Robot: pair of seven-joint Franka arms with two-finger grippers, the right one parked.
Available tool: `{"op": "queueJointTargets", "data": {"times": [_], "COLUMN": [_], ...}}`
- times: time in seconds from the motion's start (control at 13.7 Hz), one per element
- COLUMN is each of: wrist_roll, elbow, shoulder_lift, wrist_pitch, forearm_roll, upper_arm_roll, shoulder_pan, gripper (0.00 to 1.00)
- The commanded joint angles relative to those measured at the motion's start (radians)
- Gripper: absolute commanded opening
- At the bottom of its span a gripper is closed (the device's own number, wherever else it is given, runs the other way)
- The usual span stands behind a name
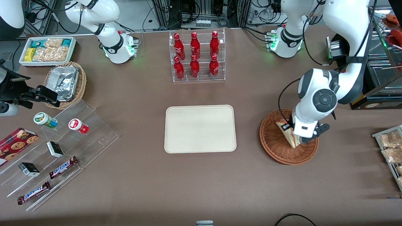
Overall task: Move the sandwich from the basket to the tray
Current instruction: 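Carry the sandwich with the left gripper over the cream tray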
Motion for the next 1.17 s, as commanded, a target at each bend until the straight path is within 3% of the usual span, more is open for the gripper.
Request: {"op": "queueJointTargets", "data": {"times": [0.0,0.22,0.59,1.1], "wrist_roll": [-0.008,-0.024,-0.039,-0.152], "elbow": [0.094,0.185,0.350,0.396], "shoulder_lift": [-0.029,0.048,0.288,0.418], "wrist_pitch": [-0.163,-0.184,-0.006,0.216], "forearm_roll": [0.021,0.013,-0.011,-0.002], "upper_arm_roll": [0.002,0.002,0.002,0.002], "shoulder_pan": [-0.119,-0.275,-0.467,-0.538], "gripper": [0.00,0.00,0.00,0.00]}}
